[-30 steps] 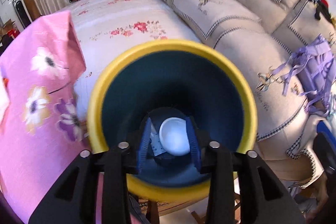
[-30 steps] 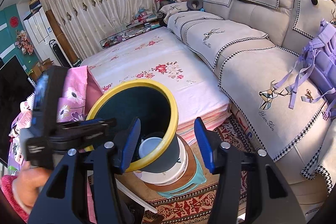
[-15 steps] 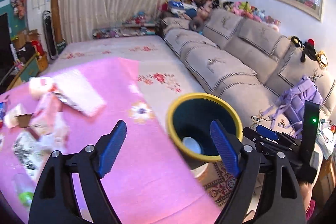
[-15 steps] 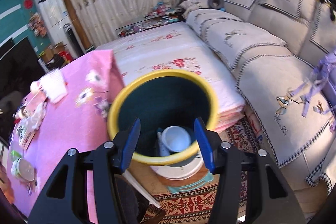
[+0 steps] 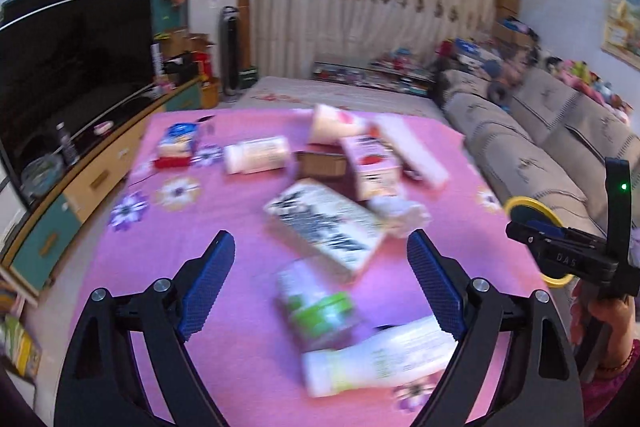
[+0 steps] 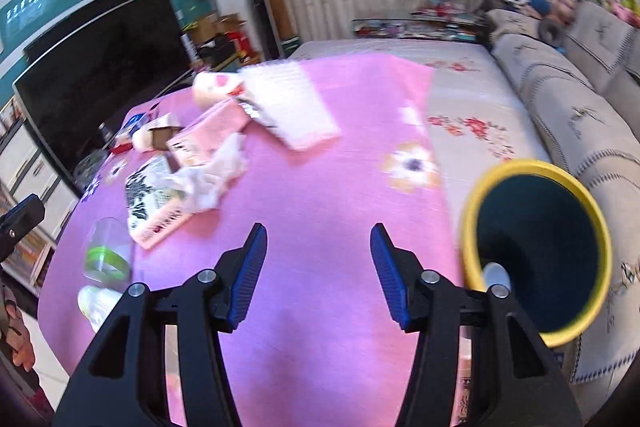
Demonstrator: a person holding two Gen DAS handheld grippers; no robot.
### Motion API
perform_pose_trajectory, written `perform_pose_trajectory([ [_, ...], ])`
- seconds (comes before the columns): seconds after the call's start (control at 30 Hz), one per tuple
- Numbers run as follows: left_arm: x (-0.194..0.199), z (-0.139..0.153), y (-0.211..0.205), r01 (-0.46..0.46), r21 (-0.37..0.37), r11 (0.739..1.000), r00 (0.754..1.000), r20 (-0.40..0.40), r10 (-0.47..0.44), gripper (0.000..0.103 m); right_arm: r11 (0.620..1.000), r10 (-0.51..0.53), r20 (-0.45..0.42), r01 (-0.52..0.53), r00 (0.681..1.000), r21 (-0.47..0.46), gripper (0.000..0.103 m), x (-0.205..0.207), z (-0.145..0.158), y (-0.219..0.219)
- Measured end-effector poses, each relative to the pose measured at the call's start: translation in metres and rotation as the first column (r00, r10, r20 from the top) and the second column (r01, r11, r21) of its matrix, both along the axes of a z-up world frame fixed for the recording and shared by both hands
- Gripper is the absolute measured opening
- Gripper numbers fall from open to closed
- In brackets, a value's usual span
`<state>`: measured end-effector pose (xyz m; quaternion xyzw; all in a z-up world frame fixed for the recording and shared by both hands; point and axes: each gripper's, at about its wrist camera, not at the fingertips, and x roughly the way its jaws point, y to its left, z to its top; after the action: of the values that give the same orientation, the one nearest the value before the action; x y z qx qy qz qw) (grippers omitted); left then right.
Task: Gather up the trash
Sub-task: 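Grasp the strawberry milk carton with the right gripper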
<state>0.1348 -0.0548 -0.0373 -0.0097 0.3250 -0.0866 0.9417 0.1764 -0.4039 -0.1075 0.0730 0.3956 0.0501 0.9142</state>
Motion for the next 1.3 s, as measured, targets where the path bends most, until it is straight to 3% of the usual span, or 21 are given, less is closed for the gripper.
perform_pose_trajectory([
  [0.17,0.000,-0.018,0.038,-0.064,-0.020,0.998,0.997,-0.033,0.063,0.087,0.994,0.112,-0.009,-0.112,0.994,0.011,0.051,0.037,0.006,0.057],
  [0.37,0.004,-0.024,0.048,-0.070,-0.044,0.997,0.996,-0.049,0.068,0.087,0.982,0.174,-0.007,-0.174,0.985,-0.073,0.052,0.078,0.019,0.116],
  [0.6,0.006,-0.026,0.050,-0.074,-0.055,0.996,0.996,-0.054,0.071,0.087,0.970,0.145,-0.079,-0.157,0.986,-0.186,0.052,0.118,-0.006,0.152],
  [0.77,0.006,-0.028,0.050,-0.078,-0.054,0.996,0.995,-0.063,0.074,0.087,0.972,0.127,-0.108,-0.145,0.986,-0.183,0.052,0.130,-0.010,0.151],
  [0.9,0.005,-0.030,0.045,-0.071,-0.052,0.996,0.996,-0.066,0.068,0.088,0.969,0.132,-0.159,-0.161,0.978,-0.185,0.074,0.141,-0.017,0.156],
  [0.97,0.004,-0.031,0.042,-0.067,-0.051,0.996,0.996,-0.065,0.064,0.088,0.968,0.125,-0.161,-0.156,0.979,-0.195,0.074,0.144,-0.019,0.158],
  [1.07,0.004,-0.032,0.039,-0.060,-0.046,0.997,0.996,-0.066,0.057,0.088,0.968,0.107,-0.157,-0.139,0.982,-0.207,0.068,0.145,-0.018,0.154],
  [1.1,0.004,-0.032,0.037,-0.057,-0.042,0.997,0.996,-0.067,0.054,0.088,0.969,0.106,-0.166,-0.139,0.980,-0.203,0.051,0.145,-0.019,0.152],
  [1.3,0.005,-0.032,0.034,-0.053,-0.036,0.998,0.997,-0.064,0.050,0.088,0.975,0.104,-0.102,-0.122,0.989,-0.184,0.051,0.125,-0.005,0.138],
])
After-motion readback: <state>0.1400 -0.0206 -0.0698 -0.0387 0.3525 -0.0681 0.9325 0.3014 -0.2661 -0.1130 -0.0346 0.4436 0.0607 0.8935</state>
